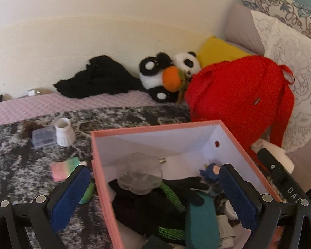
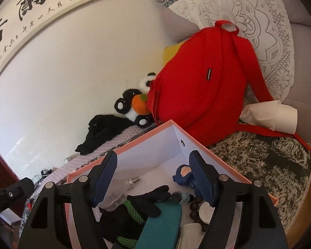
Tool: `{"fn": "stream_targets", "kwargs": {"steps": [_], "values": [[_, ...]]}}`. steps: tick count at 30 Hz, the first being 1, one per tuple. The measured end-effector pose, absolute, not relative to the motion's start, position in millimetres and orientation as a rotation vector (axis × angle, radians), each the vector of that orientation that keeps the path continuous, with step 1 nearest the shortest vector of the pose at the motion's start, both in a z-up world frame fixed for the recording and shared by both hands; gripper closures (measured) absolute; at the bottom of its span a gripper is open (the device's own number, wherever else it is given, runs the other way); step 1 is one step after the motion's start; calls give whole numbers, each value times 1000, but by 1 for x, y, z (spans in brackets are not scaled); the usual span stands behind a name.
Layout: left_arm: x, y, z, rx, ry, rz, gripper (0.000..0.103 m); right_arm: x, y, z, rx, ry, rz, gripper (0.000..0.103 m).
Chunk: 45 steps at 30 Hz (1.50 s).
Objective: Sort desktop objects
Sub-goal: 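Move both tools back to the pink-green pouch and green tape measure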
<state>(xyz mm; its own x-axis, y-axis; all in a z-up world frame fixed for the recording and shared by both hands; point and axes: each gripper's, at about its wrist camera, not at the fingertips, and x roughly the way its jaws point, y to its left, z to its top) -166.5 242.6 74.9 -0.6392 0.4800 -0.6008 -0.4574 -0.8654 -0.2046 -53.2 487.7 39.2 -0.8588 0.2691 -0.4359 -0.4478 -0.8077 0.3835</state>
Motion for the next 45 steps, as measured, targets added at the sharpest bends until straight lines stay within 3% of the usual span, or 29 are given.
{"fn": "stream_targets", "kwargs": {"steps": [11,22,29,34,40,45], "values": [[-129,129,81,-853,-14,2741,1,-53,410,60,-484,622,2753,27],[-108,-9,47,-950,-100,2954,1,-75,251,61,-587,389,3007,26],[-109,-60,23,-975,-74,3040,1,-105,172,26,-764,201,3051,22],[-138,-67,-8,-1028,-93,2964,1,-143,162,-20,-1012,158,2973,22],[-201,-39,-35,-1131,-63,2795,1,-184,191,-73,-1233,300,2808,22],[-244,4,-50,-1146,-2,2632,1,-211,189,-103,-1265,197,2728,24]]}}
